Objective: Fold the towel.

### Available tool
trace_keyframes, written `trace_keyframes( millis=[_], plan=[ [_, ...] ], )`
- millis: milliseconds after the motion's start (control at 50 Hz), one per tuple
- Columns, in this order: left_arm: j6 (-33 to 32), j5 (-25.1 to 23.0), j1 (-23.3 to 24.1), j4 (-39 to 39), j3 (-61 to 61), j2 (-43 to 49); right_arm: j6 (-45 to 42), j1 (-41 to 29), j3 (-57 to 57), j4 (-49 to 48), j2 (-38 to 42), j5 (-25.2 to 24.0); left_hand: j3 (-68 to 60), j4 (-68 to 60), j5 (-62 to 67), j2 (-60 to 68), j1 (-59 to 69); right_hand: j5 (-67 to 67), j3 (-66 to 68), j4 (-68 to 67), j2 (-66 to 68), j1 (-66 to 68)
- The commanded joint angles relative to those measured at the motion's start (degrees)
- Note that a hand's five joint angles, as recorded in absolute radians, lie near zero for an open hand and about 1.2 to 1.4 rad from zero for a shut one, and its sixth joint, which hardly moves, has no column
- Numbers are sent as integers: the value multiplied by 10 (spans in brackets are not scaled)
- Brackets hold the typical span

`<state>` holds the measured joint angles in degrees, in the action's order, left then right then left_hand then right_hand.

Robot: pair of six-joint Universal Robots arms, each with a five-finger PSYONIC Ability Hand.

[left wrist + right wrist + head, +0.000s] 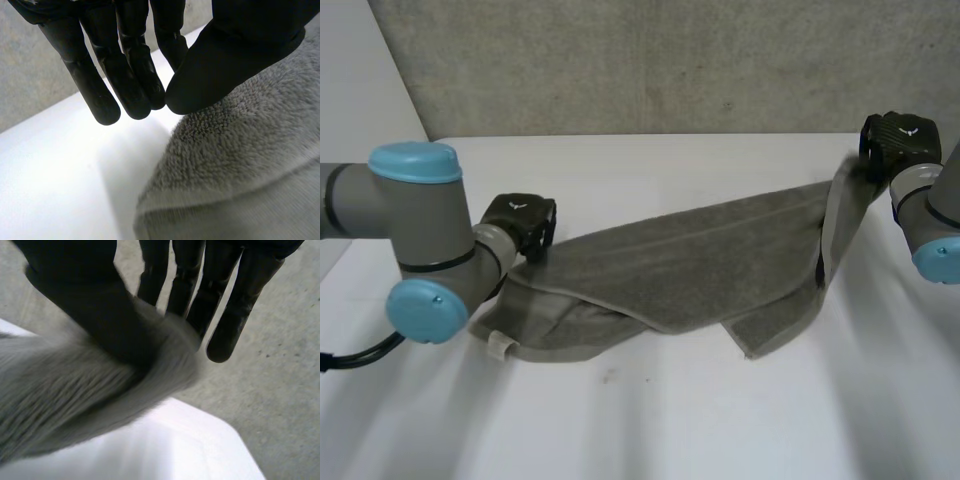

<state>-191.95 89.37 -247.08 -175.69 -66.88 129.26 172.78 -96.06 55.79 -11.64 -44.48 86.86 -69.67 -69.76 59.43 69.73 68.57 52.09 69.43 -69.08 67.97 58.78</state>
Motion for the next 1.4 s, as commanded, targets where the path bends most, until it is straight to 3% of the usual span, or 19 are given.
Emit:
trace_keyframes(
  millis=[20,140,160,180,200,220,240,340,540,580,700,880,1400],
  plan=[
    [1,1,14,-18,42,36,-12,-1,13,-4,1,3,-103,-102,106,103,114,-521,-594,591,-580,-488],
    [1,1,25,-16,36,40,-46,-4,66,43,-65,5,-103,-102,106,103,114,-521,-594,591,-580,-488],
    [1,3,27,-15,33,40,-54,-4,90,50,-93,6,-45,-44,48,45,56,-521,-594,591,-580,-488],
    [1,3,29,-13,32,39,-60,-5,117,55,-119,5,134,134,-131,-134,-123,-521,-594,591,-580,-488],
    [1,3,29,-13,32,39,-60,-5,117,55,-119,5,135,136,-133,-136,-124,-521,-594,591,-580,-488],
    [0,4,29,-12,28,37,-63,-5,146,58,-144,4,342,343,-339,-342,-331,-521,-594,591,-580,-488],
    [0,4,28,-11,22,31,-65,-5,177,64,-174,3,426,426,-423,-426,-415,-521,-594,591,-580,-488],
    [0,5,23,-11,0,6,-63,-11,270,92,-241,-8,497,498,-494,-497,-486,-510,-584,580,-569,-477],
    [0,1,11,-12,-47,-42,-15,-89,415,130,-283,-56,507,508,-505,-508,-496,-471,-545,541,-530,-438],
    [0,0,7,-12,-63,-53,28,-112,447,126,-287,-58,509,510,-506,-509,-498,-453,-526,523,-512,-420],
    [0,-1,-2,-15,-99,-85,52,-148,492,79,-287,-74,522,523,-520,-523,-511,-389,-463,459,-448,-356],
    [0,-2,-8,-18,-142,-131,50,-164,510,3,-252,-70,534,535,-532,-535,-523,-254,-328,324,-313,-221],
    [0,-3,-7,-19,-180,-173,2,-164,492,-78,-175,-68,556,557,-553,-556,-545,-172,-245,242,-231,-139]
  ],
)
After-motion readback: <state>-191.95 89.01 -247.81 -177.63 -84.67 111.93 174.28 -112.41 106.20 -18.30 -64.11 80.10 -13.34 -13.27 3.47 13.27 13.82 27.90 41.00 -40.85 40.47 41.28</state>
